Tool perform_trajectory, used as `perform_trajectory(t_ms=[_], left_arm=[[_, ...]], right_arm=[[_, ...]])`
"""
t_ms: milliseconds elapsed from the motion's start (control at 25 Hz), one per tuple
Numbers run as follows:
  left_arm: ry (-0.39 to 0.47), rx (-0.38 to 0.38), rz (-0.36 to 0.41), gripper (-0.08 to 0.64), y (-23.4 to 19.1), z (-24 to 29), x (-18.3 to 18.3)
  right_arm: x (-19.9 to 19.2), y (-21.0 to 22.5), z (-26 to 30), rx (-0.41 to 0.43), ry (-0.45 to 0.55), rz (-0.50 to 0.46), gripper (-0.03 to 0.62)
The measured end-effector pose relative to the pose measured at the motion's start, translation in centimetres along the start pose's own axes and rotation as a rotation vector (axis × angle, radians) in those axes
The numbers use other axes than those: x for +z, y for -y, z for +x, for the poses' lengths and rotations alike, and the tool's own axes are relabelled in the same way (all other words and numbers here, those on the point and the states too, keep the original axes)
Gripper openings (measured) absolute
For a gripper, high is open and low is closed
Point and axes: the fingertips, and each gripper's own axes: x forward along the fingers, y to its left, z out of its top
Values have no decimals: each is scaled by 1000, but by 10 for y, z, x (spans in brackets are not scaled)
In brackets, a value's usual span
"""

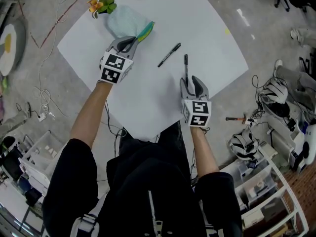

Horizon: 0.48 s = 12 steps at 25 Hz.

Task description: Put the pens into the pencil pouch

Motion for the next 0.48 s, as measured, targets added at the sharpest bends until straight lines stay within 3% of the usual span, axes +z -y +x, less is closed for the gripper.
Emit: perform_trajectory(t_ms=[480], left_arm=[[13, -16, -10, 35, 3, -4, 4]], right_arm=[[-49, 5, 4, -30, -132, 16, 119]])
